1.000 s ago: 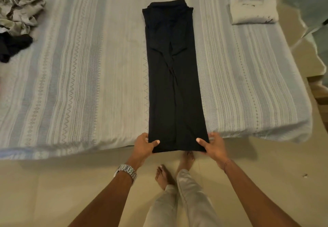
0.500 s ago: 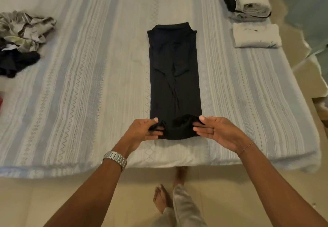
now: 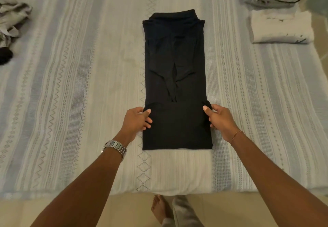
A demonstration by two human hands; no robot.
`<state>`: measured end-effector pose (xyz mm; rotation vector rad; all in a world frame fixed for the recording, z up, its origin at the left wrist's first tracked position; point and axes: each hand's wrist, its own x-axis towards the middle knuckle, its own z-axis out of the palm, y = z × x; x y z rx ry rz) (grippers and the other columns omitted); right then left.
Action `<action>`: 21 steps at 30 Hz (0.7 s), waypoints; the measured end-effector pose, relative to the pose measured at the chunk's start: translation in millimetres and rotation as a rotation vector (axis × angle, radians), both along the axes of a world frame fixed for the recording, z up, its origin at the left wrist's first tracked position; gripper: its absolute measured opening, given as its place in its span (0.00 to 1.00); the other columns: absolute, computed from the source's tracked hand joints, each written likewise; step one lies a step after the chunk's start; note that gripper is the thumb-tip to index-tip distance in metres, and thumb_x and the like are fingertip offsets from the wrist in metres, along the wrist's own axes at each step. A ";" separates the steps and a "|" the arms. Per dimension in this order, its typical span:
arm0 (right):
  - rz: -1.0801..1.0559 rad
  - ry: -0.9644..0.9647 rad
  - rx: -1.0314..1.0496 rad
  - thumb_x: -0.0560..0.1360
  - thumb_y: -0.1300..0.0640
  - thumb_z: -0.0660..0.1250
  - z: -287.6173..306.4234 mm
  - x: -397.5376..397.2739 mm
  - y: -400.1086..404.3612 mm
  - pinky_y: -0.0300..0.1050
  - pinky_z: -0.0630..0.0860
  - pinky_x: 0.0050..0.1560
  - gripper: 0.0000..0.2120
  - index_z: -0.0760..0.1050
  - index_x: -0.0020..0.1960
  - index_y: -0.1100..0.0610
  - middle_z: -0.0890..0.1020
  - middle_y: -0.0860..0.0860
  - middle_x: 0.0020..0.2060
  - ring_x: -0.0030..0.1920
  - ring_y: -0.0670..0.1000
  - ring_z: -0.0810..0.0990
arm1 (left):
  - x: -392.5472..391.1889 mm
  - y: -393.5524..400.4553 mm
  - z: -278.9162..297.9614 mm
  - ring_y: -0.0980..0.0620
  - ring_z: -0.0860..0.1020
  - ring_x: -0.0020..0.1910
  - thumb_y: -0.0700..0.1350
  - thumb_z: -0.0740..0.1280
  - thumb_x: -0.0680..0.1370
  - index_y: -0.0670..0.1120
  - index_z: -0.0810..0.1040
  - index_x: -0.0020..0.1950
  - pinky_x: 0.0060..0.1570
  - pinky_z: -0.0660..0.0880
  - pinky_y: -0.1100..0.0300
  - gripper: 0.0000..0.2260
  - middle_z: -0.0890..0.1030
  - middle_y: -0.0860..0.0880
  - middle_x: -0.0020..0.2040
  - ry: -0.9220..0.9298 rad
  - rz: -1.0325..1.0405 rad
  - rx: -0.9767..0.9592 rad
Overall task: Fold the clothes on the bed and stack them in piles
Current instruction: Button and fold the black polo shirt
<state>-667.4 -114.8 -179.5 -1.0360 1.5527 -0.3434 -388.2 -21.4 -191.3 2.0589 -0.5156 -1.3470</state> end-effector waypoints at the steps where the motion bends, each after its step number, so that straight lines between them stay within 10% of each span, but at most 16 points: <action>1: 0.003 -0.033 -0.050 0.82 0.48 0.66 1.2 -1.0 -0.3 0.41 0.75 0.37 0.07 0.81 0.54 0.48 0.80 0.50 0.37 0.36 0.47 0.76 | 1.2 1.1 -0.5 0.52 0.79 0.29 0.48 0.68 0.82 0.40 0.80 0.59 0.31 0.75 0.60 0.12 0.82 0.46 0.34 0.007 0.018 -0.026; 10: -0.032 0.058 -0.078 0.81 0.47 0.68 -14.2 6.7 -14.6 0.47 0.80 0.51 0.09 0.83 0.49 0.51 0.86 0.51 0.45 0.48 0.50 0.83 | 2.7 -18.2 -10.9 0.52 0.78 0.28 0.50 0.69 0.81 0.43 0.81 0.57 0.27 0.73 0.62 0.12 0.79 0.47 0.31 -0.045 0.097 -0.035; 17: -0.152 0.374 -0.297 0.81 0.46 0.67 -17.6 21.8 11.8 0.45 0.74 0.41 0.11 0.72 0.55 0.53 0.80 0.47 0.39 0.40 0.46 0.78 | -13.9 -5.7 -7.8 0.52 0.77 0.43 0.55 0.69 0.80 0.46 0.76 0.56 0.42 0.70 0.60 0.14 0.78 0.51 0.46 -0.674 -0.050 -0.014; 21: 0.161 0.510 -0.207 0.82 0.40 0.60 -20.5 14.8 35.9 0.42 0.66 0.33 0.18 0.70 0.50 0.56 0.77 0.49 0.39 0.37 0.46 0.75 | -31.6 15.3 -7.5 0.53 0.74 0.37 0.59 0.59 0.84 0.47 0.71 0.51 0.36 0.68 0.59 0.15 0.77 0.49 0.43 -0.840 -0.305 0.122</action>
